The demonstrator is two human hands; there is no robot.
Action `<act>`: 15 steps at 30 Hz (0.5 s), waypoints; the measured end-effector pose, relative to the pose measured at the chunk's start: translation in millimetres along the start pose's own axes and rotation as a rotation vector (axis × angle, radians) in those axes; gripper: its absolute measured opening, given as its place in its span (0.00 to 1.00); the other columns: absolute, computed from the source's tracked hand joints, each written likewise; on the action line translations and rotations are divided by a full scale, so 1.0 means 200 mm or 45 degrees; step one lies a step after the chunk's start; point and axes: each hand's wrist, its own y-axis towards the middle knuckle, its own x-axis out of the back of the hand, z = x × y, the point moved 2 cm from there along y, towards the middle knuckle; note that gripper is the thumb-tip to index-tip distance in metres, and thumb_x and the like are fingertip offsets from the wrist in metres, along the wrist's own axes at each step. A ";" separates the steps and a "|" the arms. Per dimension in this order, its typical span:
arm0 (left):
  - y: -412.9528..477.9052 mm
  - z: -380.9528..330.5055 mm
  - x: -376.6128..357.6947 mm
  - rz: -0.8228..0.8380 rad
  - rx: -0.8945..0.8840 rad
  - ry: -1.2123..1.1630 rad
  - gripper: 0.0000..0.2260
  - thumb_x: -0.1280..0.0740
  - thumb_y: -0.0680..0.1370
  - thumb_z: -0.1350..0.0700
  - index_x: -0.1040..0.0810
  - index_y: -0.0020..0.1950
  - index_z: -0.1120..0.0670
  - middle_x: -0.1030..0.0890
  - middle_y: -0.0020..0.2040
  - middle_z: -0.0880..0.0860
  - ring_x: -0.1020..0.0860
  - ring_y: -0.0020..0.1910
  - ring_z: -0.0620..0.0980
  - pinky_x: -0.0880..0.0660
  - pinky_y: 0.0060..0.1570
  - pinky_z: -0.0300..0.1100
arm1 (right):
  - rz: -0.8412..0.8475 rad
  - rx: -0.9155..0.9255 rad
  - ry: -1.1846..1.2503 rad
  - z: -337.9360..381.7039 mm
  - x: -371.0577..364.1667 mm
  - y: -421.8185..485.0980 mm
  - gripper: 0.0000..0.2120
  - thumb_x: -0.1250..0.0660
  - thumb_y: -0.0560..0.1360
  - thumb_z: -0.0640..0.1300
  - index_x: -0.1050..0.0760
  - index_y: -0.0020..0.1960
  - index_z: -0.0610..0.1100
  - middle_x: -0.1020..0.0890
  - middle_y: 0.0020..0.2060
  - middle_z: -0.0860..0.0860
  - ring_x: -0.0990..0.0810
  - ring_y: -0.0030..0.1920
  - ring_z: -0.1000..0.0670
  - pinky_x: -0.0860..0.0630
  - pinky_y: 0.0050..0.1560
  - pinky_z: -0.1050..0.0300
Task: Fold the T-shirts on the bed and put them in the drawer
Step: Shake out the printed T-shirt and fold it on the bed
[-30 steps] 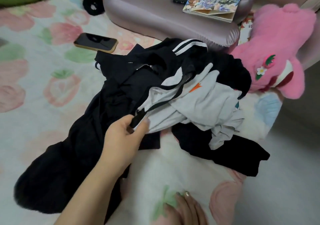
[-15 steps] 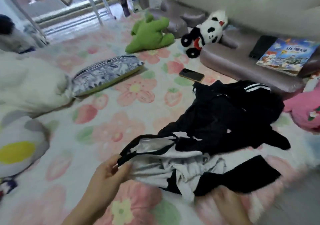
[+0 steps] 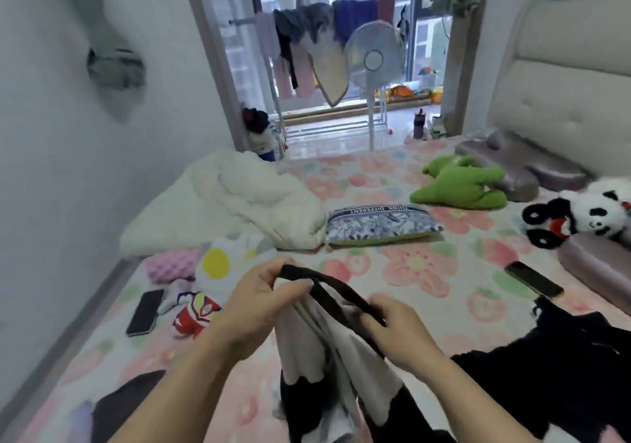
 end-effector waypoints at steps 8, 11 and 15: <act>0.02 -0.46 0.59 0.020 -0.190 0.638 0.05 0.31 0.72 0.59 0.20 0.39 0.49 0.24 0.36 0.48 0.28 0.40 0.45 0.34 0.44 0.39 | -0.244 0.348 -0.174 0.63 0.48 0.27 0.11 0.35 0.72 0.38 0.30 0.38 0.52 0.24 0.31 0.56 0.28 0.33 0.54 0.36 0.32 0.60; 0.04 -0.58 0.69 -0.037 -0.255 0.727 0.09 0.33 0.70 0.57 0.23 0.44 0.62 0.27 0.39 0.54 0.31 0.41 0.47 0.37 0.45 0.42 | -0.268 0.337 -0.318 0.78 0.56 0.32 0.08 0.36 0.71 0.37 0.25 0.43 0.49 0.21 0.37 0.50 0.26 0.39 0.48 0.35 0.36 0.59; 0.06 -0.70 0.74 -0.172 -0.371 0.813 0.08 0.31 0.74 0.63 0.24 0.37 0.53 0.28 0.31 0.46 0.34 0.31 0.40 0.38 0.30 0.30 | -0.398 0.227 -0.340 0.86 0.61 0.34 0.06 0.40 0.73 0.38 0.24 0.44 0.43 0.24 0.38 0.46 0.28 0.40 0.45 0.36 0.39 0.56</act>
